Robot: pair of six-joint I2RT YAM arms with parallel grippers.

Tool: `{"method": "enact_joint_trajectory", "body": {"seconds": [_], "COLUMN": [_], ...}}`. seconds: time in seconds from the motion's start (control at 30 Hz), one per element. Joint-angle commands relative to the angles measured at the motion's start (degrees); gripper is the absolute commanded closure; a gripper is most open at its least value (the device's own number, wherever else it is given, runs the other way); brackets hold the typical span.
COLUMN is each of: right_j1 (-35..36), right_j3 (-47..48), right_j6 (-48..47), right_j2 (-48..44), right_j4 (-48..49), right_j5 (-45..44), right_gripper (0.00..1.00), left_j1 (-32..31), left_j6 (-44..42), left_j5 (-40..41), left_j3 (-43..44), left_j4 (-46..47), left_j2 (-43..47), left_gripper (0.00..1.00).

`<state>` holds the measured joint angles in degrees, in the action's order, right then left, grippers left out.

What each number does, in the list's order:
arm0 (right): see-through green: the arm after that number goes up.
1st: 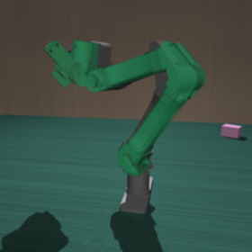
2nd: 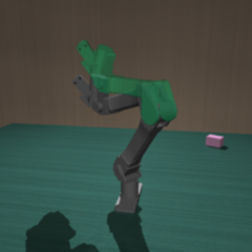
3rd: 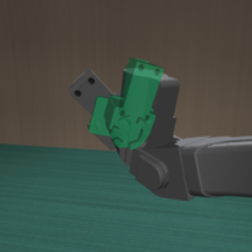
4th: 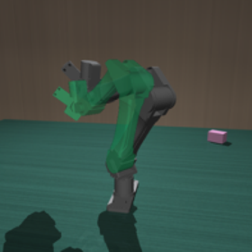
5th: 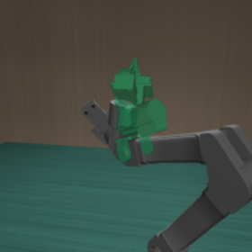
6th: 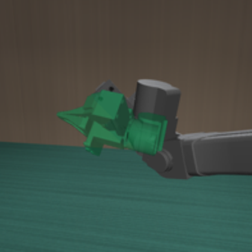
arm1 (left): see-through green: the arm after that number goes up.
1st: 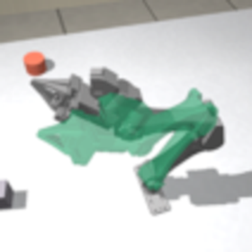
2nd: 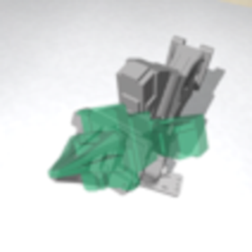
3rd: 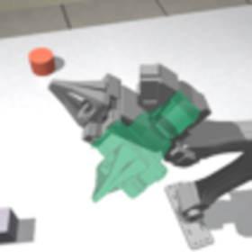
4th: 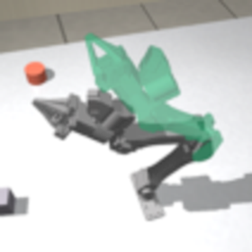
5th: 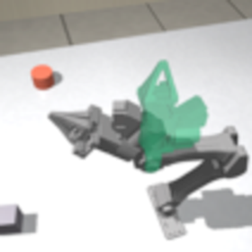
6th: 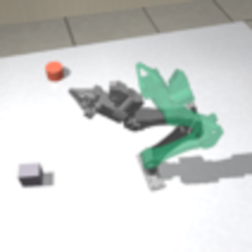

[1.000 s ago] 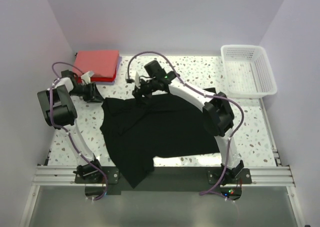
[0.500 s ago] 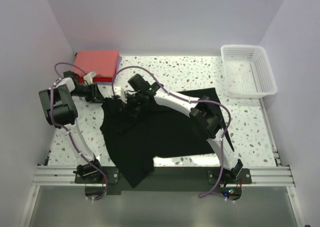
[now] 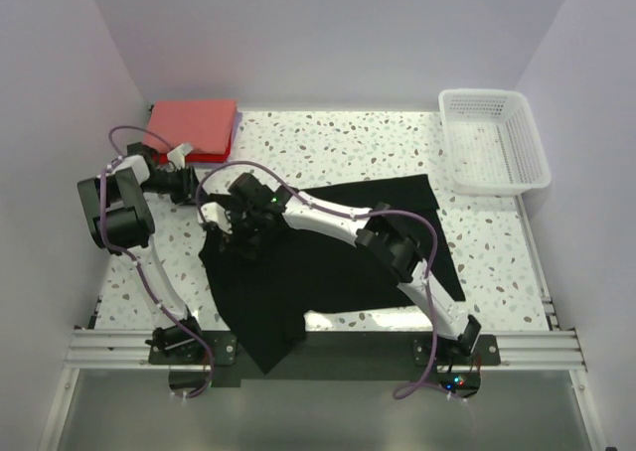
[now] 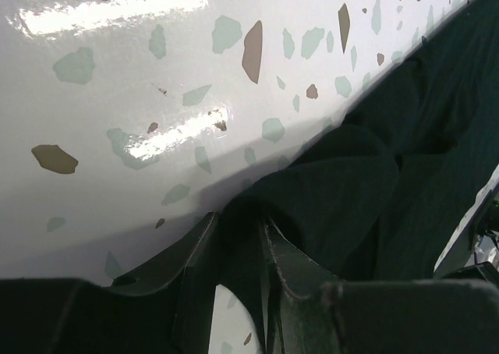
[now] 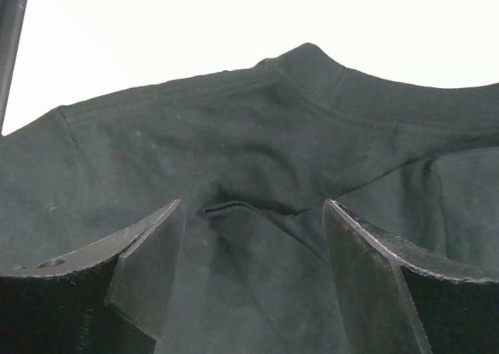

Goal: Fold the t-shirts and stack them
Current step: Fold the tshirt

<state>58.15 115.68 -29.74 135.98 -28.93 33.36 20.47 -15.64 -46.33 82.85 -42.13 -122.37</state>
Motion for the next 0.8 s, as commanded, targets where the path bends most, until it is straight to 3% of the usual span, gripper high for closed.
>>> {"method": "enact_joint_trajectory", "body": {"seconds": [0.0,0.17,0.3,0.33,0.53,0.57,0.6,0.7,0.77], "right_j1": [0.82,1.18,1.18,1.26,1.26,1.26,1.26,1.18,1.18], "right_j3": [1.22,-0.54,-1.95,-2.38,-4.84,-4.93,-4.94,-5.46,-5.72], "right_j6": [-2.17,-3.92,-4.63,-4.63,-5.24,-5.51,-5.68,-5.42,-4.90], "right_j2": [-0.02,0.60,-0.10,-0.28,-1.95,-2.21,-2.39,-3.35,-5.02], "right_j4": [0.36,-1.13,-1.48,-1.66,-2.36,-2.71,-3.50,-4.20,-4.29], "right_j5": [-0.76,-1.90,-0.94,-0.67,1.35,1.53,1.79,3.20,4.16], "right_gripper": [0.26,0.32,0.44,0.54,0.82,0.95,1.00,1.00,1.00], "left_j1": [-0.87,-0.87,-0.87,-0.96,-1.04,-1.13,-1.13,-1.13,-0.96], "left_j6": [-1.86,-1.85,-2.11,-2.20,-1.59,-1.67,-1.76,-1.76,-1.68], "left_j5": [5.54,5.28,5.02,5.10,5.19,5.28,5.45,6.42,6.95], "left_j3": [-2.60,-2.25,-2.25,-2.34,-1.90,-1.73,-1.64,-1.46,-1.03], "left_j4": [-0.85,-0.76,-0.85,-0.76,-0.41,-0.50,-0.58,-0.58,-0.50], "left_j2": [-2.09,-2.70,-3.23,-3.23,-3.67,-3.76,-3.76,-3.32,-2.62], "left_gripper": [0.68,0.72,0.76,0.78,0.87,0.90,0.92,1.00,1.00]}}
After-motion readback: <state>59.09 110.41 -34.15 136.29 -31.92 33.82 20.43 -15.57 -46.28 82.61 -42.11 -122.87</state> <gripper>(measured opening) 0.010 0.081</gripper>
